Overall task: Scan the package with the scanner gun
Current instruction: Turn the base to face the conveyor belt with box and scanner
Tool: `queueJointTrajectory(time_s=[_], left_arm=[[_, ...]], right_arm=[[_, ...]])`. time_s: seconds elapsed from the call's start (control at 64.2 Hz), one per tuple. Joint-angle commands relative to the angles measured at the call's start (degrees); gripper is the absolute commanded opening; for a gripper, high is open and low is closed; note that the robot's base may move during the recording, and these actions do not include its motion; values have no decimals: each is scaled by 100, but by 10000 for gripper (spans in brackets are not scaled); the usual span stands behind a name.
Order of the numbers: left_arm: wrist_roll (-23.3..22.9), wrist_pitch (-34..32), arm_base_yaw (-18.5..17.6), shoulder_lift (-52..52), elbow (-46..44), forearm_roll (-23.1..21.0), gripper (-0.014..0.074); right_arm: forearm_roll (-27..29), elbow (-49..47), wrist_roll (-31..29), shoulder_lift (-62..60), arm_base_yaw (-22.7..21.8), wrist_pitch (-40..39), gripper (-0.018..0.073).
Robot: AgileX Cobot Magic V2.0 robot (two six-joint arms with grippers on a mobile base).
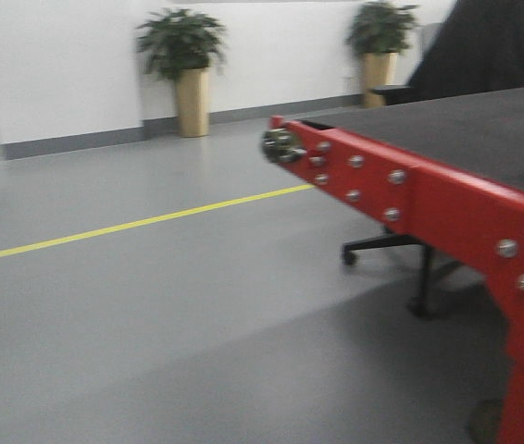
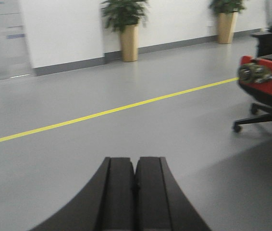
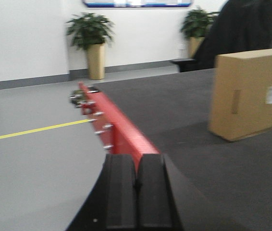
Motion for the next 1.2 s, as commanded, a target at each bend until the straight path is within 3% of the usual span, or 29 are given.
queueJointTrajectory(time_s=[0.0,1.184], left_arm=[[-32,-108,-39,-19,-21,-25,-111],[-32,-119,-76,-19,-21,-25,-111]], right_arm=[[-22,-4,-19,-20,-23,-101,-168],[-22,-4,-19,-20,-23,-101,-168]])
